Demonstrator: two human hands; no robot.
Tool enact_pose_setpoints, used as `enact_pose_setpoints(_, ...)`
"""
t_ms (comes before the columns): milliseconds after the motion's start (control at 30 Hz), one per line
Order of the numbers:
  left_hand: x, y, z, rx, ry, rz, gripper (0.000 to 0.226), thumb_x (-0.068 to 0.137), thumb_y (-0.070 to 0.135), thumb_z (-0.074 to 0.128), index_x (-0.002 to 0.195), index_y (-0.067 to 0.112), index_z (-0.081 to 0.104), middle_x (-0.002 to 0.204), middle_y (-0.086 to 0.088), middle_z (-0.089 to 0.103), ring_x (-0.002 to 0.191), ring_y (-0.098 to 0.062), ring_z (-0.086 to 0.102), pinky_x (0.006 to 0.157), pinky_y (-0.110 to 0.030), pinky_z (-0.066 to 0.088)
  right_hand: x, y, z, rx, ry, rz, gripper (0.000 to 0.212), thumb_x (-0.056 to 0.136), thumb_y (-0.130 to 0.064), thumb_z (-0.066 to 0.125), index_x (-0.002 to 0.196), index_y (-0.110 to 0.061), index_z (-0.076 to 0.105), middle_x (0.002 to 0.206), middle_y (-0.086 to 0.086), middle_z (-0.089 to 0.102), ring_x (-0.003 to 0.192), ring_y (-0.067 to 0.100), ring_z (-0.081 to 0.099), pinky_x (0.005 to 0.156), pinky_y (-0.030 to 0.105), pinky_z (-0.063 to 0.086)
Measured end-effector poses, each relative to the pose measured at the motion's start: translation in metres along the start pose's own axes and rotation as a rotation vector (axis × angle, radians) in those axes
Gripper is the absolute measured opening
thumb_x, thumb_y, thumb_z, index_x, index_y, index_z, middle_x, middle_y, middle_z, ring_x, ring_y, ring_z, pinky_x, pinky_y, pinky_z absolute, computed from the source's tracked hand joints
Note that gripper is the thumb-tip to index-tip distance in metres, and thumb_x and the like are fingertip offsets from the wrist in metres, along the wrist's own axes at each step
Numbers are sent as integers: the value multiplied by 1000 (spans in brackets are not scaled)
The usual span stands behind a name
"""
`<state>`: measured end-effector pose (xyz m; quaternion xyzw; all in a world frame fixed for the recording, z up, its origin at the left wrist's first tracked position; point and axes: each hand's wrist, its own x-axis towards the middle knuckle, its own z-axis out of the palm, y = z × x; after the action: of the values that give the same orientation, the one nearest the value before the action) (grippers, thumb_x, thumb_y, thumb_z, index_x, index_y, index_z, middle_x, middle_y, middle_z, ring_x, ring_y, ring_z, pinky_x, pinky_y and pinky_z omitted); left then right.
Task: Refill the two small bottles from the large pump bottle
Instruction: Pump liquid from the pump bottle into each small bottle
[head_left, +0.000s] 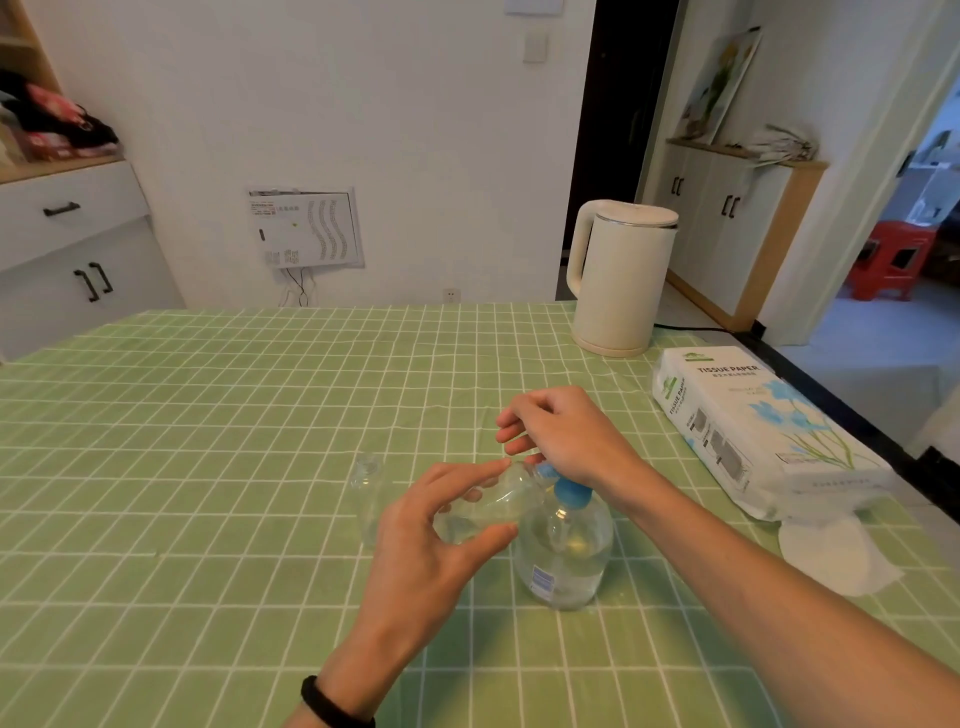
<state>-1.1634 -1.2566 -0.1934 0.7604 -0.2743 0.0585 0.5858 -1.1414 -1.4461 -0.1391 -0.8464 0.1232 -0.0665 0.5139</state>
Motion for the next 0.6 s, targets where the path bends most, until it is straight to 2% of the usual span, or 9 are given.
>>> enact_pose_setpoints(100,2,3,-2,0,7,14,55,75,16,92,120,42,75,109,19,75,102,-10,69,87,-8,44,-2,-7,-3,61,-29,-4,30,105,-31,52,98,-16,78,93,-4,81,84,13,78,80,32,63)
enact_pose_setpoints(233,7,8,-4,25,16,45,55,74,16,92,119,43,76,108,20,74,103,-9,67,88,-3,41,0,-14,-4,62,-45,-43,30,107,-32,51,101,-18,77,95,-5,81,83,11,78,70,24,59)
enact_pose_setpoints(433,6,5,-2,23,16,36,56,74,12,92,118,43,76,109,21,73,103,-9,68,88,-3,41,3,-5,-2,53,-29,18,33,105,-28,51,95,-12,78,91,1,81,84,18,79,77,32,60)
enact_pose_setpoints(600,5,3,-1,15,10,46,57,74,9,92,119,42,76,111,22,73,103,-4,68,89,-4,43,1,1,0,28,-27,36,33,104,-25,50,93,-11,78,90,2,81,82,17,79,79,32,60)
